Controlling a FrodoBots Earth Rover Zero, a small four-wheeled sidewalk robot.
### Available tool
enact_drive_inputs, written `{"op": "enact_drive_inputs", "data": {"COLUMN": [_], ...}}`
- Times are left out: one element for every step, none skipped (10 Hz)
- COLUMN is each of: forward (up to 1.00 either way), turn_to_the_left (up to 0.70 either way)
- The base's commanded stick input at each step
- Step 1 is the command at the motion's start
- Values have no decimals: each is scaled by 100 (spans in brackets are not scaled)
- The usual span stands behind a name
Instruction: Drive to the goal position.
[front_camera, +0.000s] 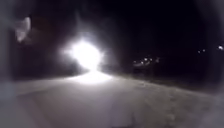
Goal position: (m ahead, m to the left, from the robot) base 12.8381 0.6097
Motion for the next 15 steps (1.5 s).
{"op": "enact_drive_inputs", "data": {"forward": [100, 100, 100, 100, 100, 100, 100, 100, 100, 100, 100, 100, 100, 100, 100], "turn_to_the_left": [0, 0, 0, 0, 0, 0, 0, 22, 40, 40, 40, 38, 15, 0, 5]}}
